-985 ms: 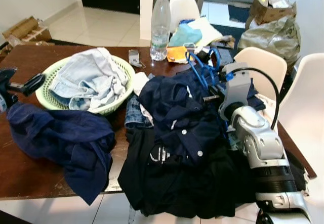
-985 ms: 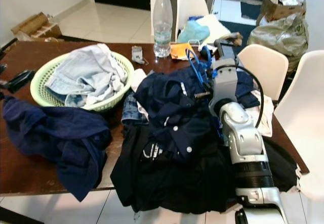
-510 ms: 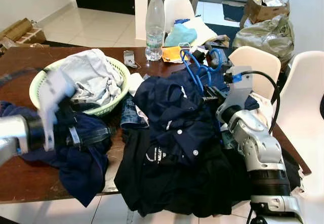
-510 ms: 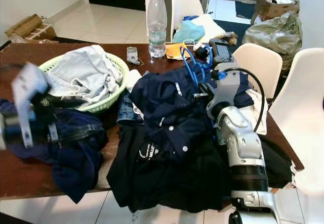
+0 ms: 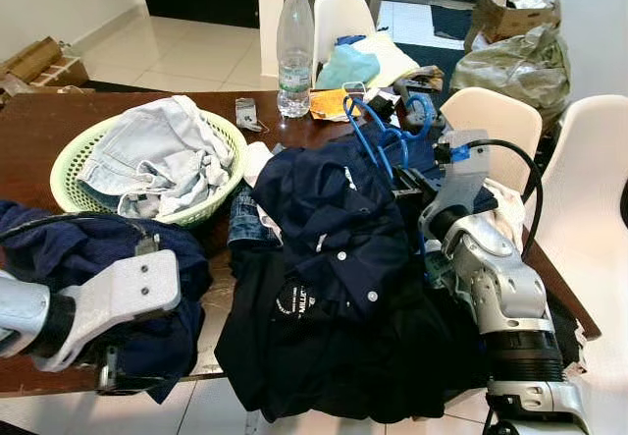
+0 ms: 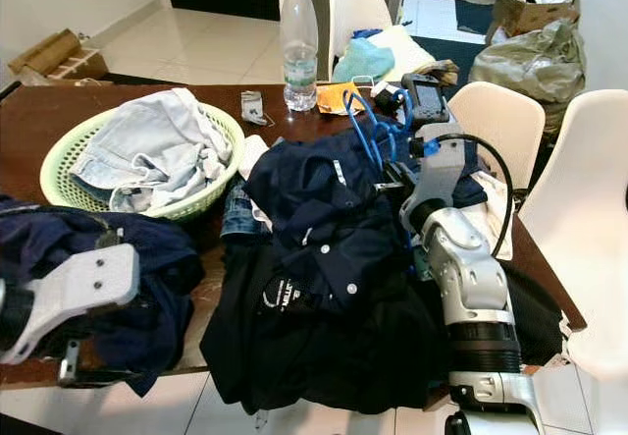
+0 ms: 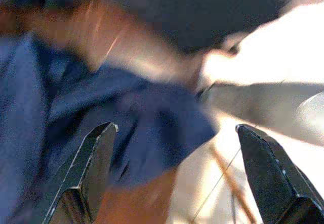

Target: Hang hanger

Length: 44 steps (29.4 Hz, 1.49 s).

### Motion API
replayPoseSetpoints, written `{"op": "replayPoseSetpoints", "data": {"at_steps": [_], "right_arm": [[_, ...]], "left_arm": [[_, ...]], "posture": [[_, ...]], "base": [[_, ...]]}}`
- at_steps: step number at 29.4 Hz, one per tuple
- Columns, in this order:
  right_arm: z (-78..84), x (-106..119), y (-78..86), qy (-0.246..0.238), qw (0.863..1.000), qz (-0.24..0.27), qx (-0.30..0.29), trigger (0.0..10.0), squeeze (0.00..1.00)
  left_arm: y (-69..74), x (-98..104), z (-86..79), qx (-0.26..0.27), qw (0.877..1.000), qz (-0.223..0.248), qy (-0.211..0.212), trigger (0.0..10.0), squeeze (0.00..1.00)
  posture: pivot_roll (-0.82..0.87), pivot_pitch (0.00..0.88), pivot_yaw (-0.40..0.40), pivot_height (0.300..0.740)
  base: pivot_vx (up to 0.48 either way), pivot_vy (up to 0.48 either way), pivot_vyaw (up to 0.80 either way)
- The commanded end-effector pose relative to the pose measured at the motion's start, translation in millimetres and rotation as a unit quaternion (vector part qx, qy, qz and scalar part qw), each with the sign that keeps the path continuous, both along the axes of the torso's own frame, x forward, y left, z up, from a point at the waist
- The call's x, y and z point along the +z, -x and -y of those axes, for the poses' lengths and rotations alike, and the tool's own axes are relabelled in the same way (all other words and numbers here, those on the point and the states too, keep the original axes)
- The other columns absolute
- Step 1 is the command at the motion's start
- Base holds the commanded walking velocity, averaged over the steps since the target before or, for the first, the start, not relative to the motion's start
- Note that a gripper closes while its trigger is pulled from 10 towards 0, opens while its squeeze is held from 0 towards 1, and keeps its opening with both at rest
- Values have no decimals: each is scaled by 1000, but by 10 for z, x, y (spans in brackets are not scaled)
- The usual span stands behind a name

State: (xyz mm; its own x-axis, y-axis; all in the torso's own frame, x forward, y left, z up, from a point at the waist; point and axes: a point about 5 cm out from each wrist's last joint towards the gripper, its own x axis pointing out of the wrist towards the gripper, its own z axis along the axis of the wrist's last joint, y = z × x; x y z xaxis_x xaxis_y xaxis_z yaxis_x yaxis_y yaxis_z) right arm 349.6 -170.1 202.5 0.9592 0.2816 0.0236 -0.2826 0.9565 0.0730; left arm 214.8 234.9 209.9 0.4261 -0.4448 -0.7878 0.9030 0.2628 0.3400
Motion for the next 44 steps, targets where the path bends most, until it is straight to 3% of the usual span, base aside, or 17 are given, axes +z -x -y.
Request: {"op": "replayPoseSetpoints", "data": {"at_steps": [1,7,8,12,14,21,36,37,44], "right_arm": [[-26,-141,23,0,1000,-26,9,10000,0],[-33,-171,28,7,999,-31,10,10000,0],[-34,-174,28,10,999,-31,10,10000,0],[-33,-173,27,11,999,-31,10,10000,0],[-27,-170,25,14,999,-31,10,10000,0],[-19,-168,24,18,999,-31,8,10000,0],[-12,-177,35,22,999,-33,6,10000,0],[-12,-177,35,22,999,-33,6,10000,0],[-9,-177,36,24,999,-33,6,10000,0]], "left_arm": [[-13,-34,-79,9,999,6,-36,10000,0],[-119,-93,-314,60,994,49,-83,10000,0],[-187,-132,-391,71,988,83,-107,10000,0],[-232,-140,-402,77,986,103,-107,10000,0],[-321,-142,-400,84,981,143,-105,10000,0],[-473,-139,-405,85,966,217,-113,10000,0],[-537,-243,-274,62,972,214,-75,10000,0],[-536,-264,-259,60,974,209,-70,0,0],[-523,-289,-226,54,978,194,-58,0,0]], "posture": [[175,108,-16,740],[179,115,-18,740],[175,117,-18,740],[173,117,-19,740],[167,118,-20,740],[166,120,-20,740],[163,124,-16,740],[163,124,-16,740],[163,124,-16,740]], "base": [[0,0,0],[0,0,0],[0,0,0],[0,0,0],[0,0,0],[0,0,0],[0,0,0],[0,0,0],[0,0,0]]}}
